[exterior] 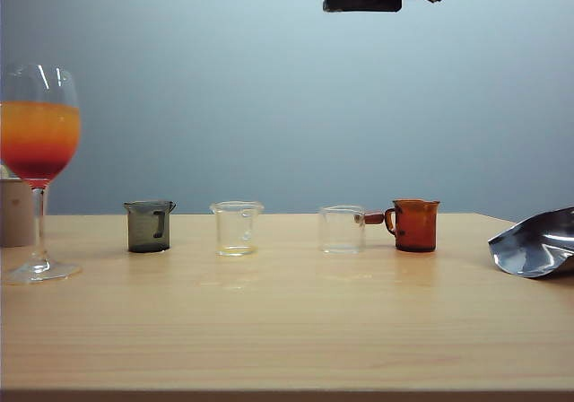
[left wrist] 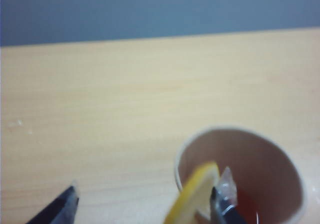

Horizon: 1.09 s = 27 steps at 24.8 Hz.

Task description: Pick up the lemon slice from the paper cup on the left and carefully insert it into the rim of the goblet.

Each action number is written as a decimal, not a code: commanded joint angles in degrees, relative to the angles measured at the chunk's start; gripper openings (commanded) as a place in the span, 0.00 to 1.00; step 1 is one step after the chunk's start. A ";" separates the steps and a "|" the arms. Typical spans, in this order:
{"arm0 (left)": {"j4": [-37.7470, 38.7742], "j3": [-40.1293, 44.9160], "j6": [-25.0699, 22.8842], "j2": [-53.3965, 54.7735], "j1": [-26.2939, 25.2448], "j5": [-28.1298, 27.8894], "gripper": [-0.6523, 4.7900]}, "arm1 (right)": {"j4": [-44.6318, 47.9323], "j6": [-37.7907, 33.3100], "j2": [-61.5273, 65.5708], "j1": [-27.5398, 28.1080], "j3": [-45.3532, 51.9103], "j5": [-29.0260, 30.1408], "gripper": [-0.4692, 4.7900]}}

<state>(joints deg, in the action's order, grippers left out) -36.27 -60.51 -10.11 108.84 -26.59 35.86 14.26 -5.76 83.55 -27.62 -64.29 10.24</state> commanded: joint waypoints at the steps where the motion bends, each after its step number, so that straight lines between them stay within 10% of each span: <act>1: -0.74 -1.01 1.92 0.13 0.09 1.77 0.74 | 0.92 -0.20 -0.02 0.02 -0.15 -0.09 0.07; 12: -0.92 -0.98 2.43 2.01 0.44 1.90 0.73 | 0.94 -0.17 1.18 0.02 -0.13 -0.24 0.07; 16: -1.11 -0.98 2.40 2.01 0.96 1.90 0.50 | 0.72 0.07 1.51 0.02 -0.13 -0.22 0.07; 21: -1.07 -0.98 2.36 2.01 1.16 4.35 0.49 | 0.55 0.20 1.53 0.02 -0.13 -0.24 0.07; 25: -1.05 -0.98 1.84 2.01 1.16 4.50 0.11 | 0.55 0.22 1.51 0.02 -0.13 -0.24 0.07; 27: -1.25 -0.98 1.86 2.01 1.16 6.32 0.11 | 0.57 0.22 1.51 0.02 -0.13 -0.24 0.07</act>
<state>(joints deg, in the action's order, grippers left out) -36.67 -61.39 -8.10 111.09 -25.43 40.16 14.06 -5.67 85.27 -27.57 -64.25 10.11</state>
